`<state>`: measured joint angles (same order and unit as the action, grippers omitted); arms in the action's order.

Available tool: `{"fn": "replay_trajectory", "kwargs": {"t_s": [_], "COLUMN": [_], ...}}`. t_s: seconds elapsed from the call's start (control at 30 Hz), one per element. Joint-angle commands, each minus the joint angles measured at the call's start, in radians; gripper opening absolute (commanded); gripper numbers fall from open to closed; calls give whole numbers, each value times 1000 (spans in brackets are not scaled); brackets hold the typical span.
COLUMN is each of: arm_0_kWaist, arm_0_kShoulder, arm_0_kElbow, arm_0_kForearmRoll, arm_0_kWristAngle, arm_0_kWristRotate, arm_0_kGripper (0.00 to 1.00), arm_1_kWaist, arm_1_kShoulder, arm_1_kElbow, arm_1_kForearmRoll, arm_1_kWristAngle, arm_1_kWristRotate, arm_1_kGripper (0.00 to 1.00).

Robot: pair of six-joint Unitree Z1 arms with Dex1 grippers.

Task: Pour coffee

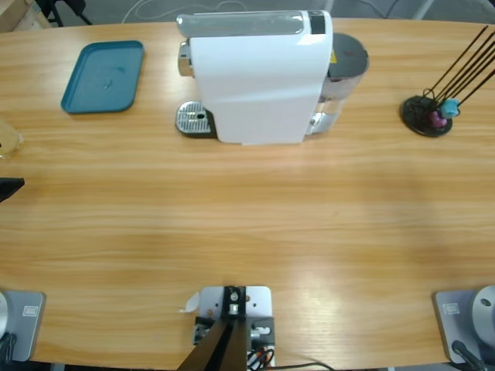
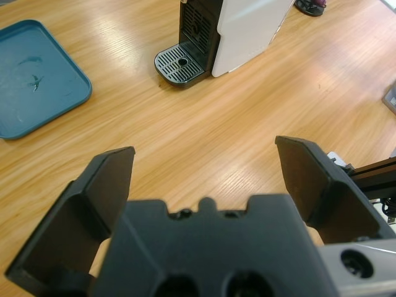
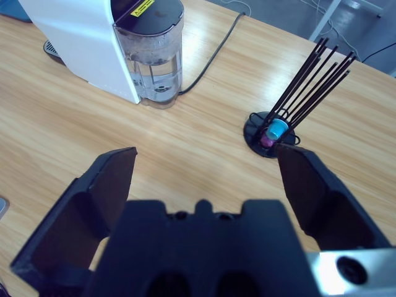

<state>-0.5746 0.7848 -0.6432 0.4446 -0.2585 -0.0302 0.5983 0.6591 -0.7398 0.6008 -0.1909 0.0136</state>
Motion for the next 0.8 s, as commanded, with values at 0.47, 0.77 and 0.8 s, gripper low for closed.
{"fn": "replay_trajectory", "kwargs": {"t_s": [0.47, 0.77, 0.8], "arm_0_kWaist": [-1, 4, 8], "arm_0_kShoulder": [75, 400, 433], "arm_0_kElbow": [-98, -331, -342], "arm_0_kForearmRoll": [-15, -94, -128], "arm_0_kWristAngle": [-44, -165, -178], "arm_0_kWristRotate": [-190, -346, -394], "arm_0_kGripper": [1000, 1000, 1000], "arm_1_kWaist": [8, 8, 8], "arm_1_kShoulder": [-16, -7, -7], "arm_1_kElbow": [37, 36, 36], "arm_1_kForearmRoll": [-10, -10, -10], "arm_1_kWristAngle": [14, 16, 16], "arm_1_kWristRotate": [0, 0, 0], "arm_1_kGripper": [1000, 1000, 1000]}}
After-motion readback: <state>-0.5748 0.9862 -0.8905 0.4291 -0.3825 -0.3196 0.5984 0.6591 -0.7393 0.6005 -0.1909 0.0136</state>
